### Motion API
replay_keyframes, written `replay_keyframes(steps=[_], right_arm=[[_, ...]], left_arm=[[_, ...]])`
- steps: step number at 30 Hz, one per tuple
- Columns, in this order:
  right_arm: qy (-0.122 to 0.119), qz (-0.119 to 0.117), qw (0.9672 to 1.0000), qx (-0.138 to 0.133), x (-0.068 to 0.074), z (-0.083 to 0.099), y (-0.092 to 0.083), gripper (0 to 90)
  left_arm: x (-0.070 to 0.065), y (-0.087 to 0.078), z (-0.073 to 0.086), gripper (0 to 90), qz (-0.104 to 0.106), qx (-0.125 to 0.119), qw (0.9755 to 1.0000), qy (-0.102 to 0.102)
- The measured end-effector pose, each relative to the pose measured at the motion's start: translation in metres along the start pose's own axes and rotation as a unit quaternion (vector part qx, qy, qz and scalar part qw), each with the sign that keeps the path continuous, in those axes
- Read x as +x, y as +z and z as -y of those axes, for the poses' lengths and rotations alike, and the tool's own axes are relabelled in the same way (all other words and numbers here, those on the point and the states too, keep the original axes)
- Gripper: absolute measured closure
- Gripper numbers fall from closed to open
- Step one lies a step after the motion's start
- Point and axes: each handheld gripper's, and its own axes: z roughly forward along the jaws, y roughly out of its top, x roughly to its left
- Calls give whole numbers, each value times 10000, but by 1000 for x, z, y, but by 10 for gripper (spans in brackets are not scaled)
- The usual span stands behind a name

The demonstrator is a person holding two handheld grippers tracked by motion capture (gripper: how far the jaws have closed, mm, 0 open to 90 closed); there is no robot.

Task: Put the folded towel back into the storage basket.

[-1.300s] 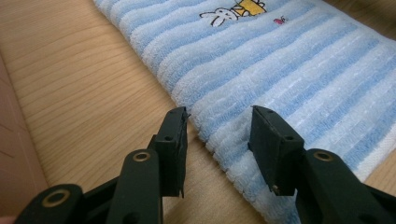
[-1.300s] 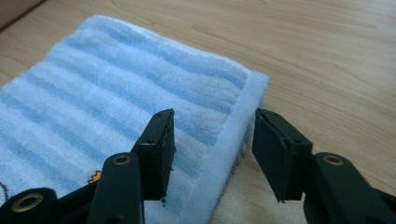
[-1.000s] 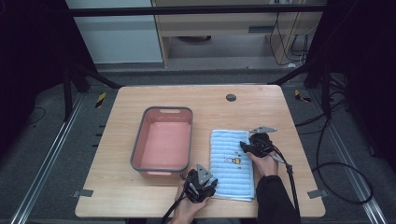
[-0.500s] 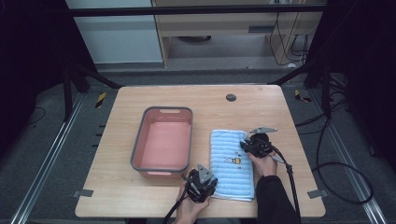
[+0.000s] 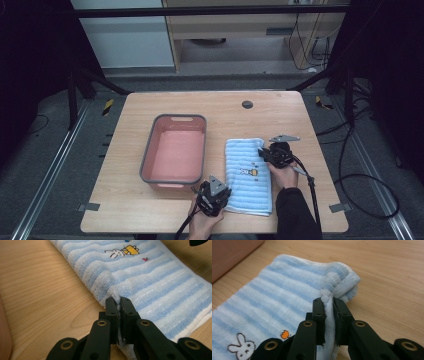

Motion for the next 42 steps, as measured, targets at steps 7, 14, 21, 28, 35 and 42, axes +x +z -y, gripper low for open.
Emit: replay_keyframes(steps=[7, 14, 21, 28, 35, 42], right_arm=[[-61, -39, 9997, -231, 4, -7, -19, 812], [-171, -43, 9986, -499, 10, -17, -35, 813], [-190, -35, 9980, -605, 13, -23, -44, 813], [-199, -10, 9968, -777, 16, -30, -56, 813], [-302, 4, 9947, -986, 24, -43, -68, 813], [-336, -37, 9928, -1151, 36, -56, -76, 814]], left_arm=[[-2, -14, -8, 858, 103, -213, 9996, 131], [-1, -25, -16, 858, 169, -359, 9991, 151], [-1, -33, -22, 858, 263, -473, 9982, 262], [-2, -43, -29, 858, 271, -560, 9976, 315], [1, -57, -37, 857, 212, -686, 9968, 356], [6, -72, -44, 857, 190, -784, 9959, 415]])
